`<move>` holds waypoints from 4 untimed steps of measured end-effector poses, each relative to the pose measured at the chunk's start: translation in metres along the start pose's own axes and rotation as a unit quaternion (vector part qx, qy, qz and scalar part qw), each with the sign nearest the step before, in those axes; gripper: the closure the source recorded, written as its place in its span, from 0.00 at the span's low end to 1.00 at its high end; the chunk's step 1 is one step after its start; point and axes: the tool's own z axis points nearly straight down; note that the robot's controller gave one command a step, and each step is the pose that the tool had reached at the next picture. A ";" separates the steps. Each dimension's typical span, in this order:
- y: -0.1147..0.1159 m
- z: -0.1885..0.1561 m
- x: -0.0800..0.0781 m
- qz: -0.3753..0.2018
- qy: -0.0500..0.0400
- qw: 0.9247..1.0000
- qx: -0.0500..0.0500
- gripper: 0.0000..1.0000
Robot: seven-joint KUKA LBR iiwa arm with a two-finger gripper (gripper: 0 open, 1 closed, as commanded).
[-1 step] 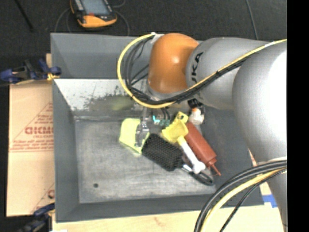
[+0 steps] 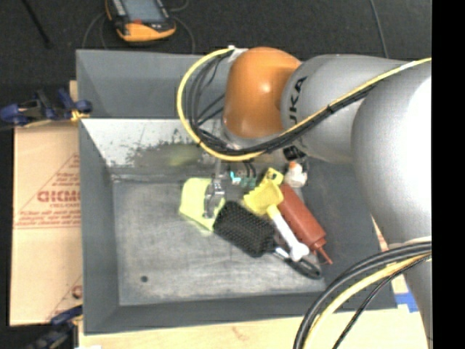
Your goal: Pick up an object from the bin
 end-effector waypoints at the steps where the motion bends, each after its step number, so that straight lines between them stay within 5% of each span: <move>1: -0.002 0.010 -0.001 0.036 -0.003 0.999 0.000 0.00; 2: -0.024 0.057 0.004 0.133 -0.003 0.991 -0.001 1.00; 4: -0.024 0.057 0.004 0.134 -0.003 0.991 -0.001 1.00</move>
Offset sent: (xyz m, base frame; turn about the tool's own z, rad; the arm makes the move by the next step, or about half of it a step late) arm -0.0076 -0.0237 -0.0620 0.2676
